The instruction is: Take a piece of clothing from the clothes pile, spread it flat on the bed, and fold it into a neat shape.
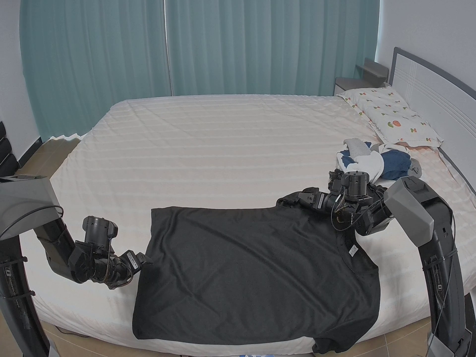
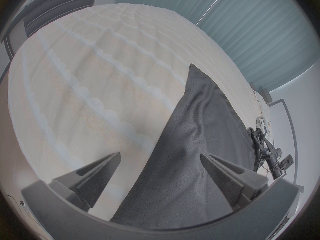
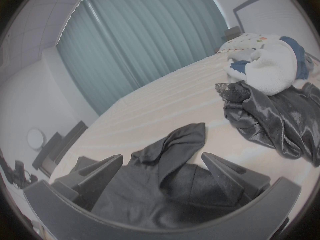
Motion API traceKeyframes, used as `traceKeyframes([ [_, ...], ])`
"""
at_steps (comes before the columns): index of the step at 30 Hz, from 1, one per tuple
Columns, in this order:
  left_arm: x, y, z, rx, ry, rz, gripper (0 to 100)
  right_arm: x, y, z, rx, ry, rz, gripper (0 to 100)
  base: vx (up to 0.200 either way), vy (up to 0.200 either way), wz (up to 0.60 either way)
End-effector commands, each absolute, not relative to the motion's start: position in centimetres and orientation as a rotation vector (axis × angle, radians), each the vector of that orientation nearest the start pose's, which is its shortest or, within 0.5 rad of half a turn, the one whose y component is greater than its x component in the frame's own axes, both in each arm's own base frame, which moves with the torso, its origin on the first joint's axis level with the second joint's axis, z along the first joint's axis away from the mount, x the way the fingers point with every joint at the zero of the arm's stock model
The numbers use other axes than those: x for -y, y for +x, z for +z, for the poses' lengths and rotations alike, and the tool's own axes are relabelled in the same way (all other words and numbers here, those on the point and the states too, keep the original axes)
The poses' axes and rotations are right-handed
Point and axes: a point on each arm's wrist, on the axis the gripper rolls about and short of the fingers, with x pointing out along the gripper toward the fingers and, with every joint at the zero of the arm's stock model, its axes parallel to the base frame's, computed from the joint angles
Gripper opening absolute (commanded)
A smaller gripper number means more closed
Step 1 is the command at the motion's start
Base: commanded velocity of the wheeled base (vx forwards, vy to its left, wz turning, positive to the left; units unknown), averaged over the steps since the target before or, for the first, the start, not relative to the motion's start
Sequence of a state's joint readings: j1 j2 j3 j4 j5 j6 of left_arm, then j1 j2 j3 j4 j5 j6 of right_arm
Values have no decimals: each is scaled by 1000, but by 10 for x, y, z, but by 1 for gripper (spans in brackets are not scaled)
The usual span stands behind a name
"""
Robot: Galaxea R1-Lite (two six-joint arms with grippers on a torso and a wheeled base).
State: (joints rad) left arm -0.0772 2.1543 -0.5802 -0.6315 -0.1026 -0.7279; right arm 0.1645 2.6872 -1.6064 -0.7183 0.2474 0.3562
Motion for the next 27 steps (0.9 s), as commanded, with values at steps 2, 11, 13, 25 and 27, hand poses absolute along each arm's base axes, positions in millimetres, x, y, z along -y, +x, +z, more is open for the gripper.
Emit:
traceKeyframes([
  [2, 26, 299, -8, -964, -681, 184, 100, -95, 499, -14, -438, 324, 368, 100, 0, 0, 0],
  [11, 26, 299, -8, -965, -680, 183, 100, -90, 498, -28, -495, 260, 354, 0, 0, 0, 0],
  [13, 26, 299, -8, -965, -680, 183, 100, -88, 498, -32, -501, 243, 341, 0, 0, 0, 0],
  [25, 27, 299, -9, -967, -679, 182, 100, -80, 516, -21, -414, 244, 266, 0, 0, 0, 0],
  [27, 27, 299, -9, -967, -679, 182, 100, -77, 516, -20, -418, 249, 260, 0, 0, 0, 0],
])
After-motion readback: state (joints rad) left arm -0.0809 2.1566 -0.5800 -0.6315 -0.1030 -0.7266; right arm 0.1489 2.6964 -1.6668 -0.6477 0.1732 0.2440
